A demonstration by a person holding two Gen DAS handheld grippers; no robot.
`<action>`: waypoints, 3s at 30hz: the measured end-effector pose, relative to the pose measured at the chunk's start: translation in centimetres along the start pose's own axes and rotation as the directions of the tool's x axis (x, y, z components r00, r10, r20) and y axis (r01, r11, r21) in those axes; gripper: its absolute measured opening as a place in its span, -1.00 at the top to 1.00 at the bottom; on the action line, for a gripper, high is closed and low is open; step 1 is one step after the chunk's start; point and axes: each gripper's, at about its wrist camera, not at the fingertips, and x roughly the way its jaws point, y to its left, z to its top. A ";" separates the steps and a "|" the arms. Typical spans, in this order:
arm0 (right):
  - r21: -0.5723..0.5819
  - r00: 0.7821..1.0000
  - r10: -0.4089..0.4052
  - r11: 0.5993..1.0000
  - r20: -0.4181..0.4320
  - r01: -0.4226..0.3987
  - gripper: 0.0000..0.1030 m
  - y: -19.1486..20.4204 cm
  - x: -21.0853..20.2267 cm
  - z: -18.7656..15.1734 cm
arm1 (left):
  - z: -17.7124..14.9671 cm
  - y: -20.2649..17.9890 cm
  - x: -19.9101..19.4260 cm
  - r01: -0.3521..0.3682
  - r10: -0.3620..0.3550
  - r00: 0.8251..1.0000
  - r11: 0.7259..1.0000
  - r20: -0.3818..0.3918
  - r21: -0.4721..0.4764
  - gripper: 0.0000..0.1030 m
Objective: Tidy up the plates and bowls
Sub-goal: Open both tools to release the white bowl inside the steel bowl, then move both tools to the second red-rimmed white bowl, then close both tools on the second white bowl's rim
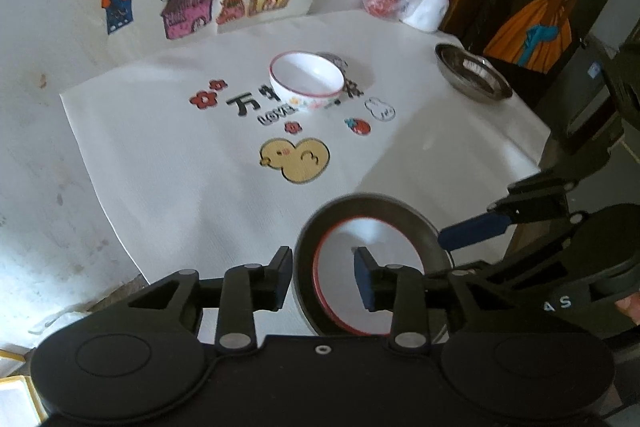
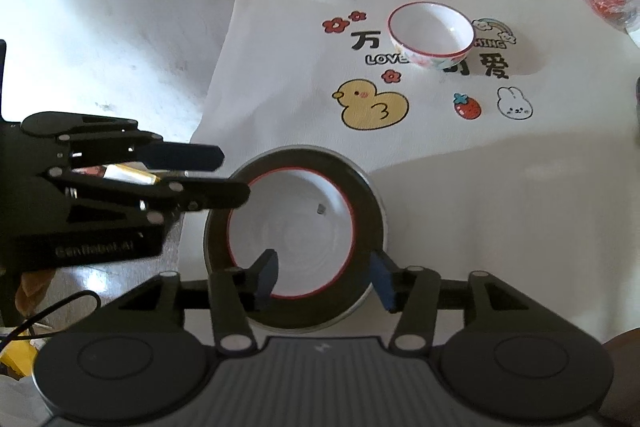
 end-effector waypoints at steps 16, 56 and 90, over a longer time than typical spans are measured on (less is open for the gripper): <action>0.074 0.985 -0.001 0.997 0.174 -0.012 -0.96 -4.0 -3.2 2.5 | 4.2 2.1 0.2 -0.043 0.052 0.990 0.997 0.134 -0.070 -0.68; 0.389 0.963 -0.073 0.921 0.258 -0.035 -0.98 -15.7 6.9 11.6 | 13.3 7.1 14.5 -0.086 0.125 0.985 0.953 0.118 -0.291 -0.98; 0.431 0.952 0.084 0.878 0.293 -0.210 0.66 -15.0 8.0 11.9 | 12.8 6.1 15.5 0.040 -0.009 0.993 0.963 0.116 -0.266 0.75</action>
